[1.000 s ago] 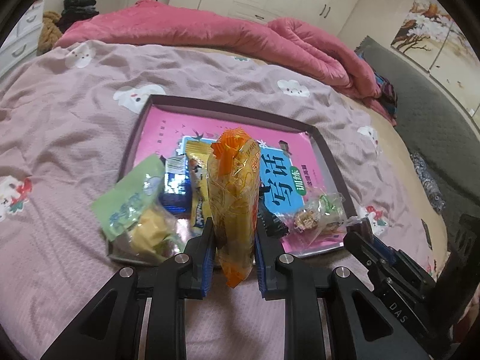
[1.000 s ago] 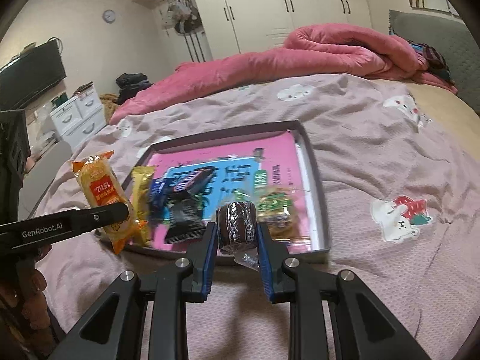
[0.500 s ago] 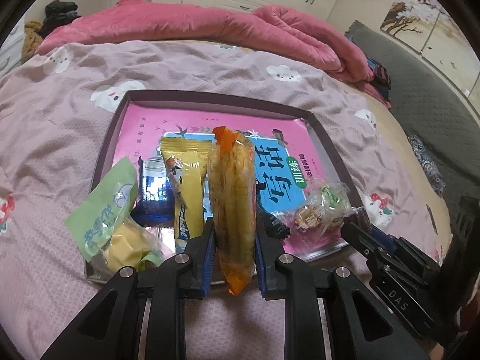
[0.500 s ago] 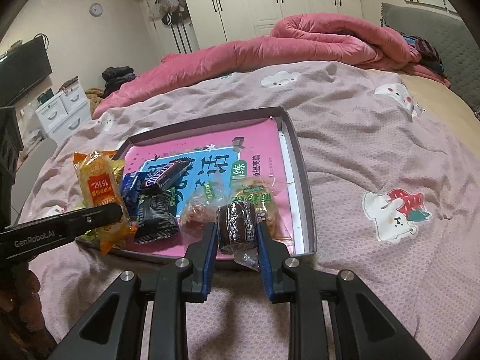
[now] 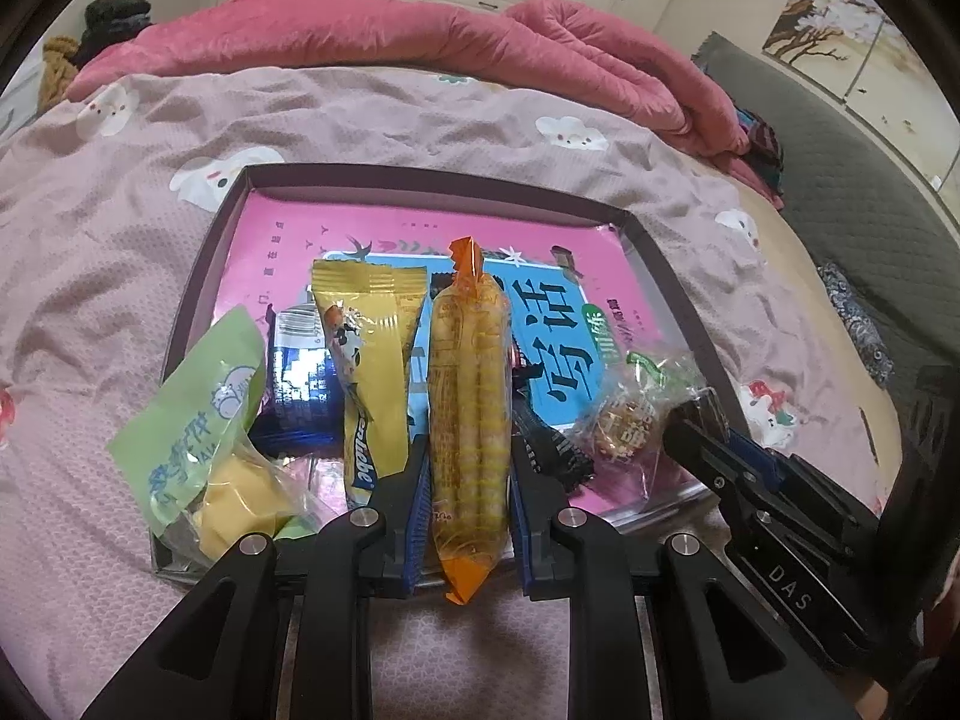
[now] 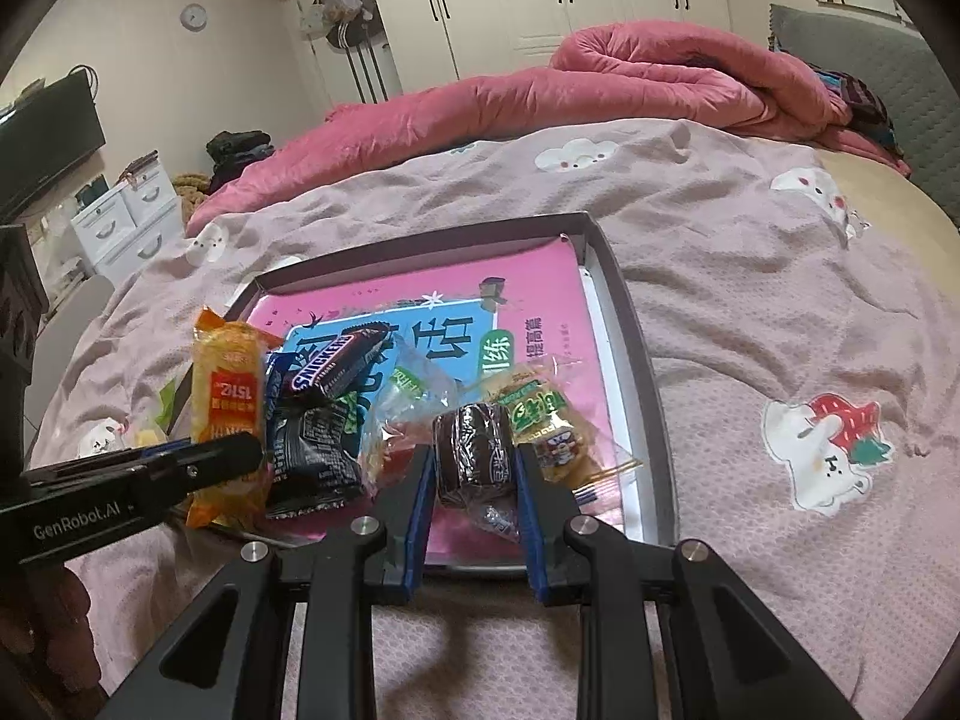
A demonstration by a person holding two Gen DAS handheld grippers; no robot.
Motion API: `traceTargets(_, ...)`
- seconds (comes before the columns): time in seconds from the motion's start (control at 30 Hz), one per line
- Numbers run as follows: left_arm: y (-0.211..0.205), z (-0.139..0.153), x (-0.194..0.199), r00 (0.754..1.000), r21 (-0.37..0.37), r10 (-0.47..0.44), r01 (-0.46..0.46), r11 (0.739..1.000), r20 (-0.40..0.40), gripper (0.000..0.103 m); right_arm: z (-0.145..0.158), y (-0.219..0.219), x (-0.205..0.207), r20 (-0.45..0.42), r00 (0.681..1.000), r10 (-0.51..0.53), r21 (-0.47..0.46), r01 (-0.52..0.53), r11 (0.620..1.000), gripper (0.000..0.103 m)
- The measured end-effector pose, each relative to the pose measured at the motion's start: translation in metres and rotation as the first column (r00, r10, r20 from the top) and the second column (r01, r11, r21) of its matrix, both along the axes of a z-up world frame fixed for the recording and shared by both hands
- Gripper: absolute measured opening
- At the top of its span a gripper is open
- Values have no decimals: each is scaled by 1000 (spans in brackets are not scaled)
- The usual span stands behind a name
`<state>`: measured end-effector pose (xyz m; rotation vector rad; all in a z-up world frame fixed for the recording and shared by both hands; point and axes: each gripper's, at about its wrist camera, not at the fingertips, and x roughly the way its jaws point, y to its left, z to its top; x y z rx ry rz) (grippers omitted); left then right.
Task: Organize snacks
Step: 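Carry the corn-stick bag over the tray with left tool while right tool carries the chocolate, then lower the chocolate into the tray with right tool while left tool lowers the corn-stick bag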
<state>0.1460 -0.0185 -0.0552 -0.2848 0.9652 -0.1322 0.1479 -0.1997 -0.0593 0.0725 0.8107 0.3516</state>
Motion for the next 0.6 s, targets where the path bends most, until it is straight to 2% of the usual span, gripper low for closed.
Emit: traceTargets(0.6, 3, -2, 0, 1000, -13, 2, -2, 1000, -14, 23, -7, 1, -10, 26, 999, 19, -22, -18, 1000, 27)
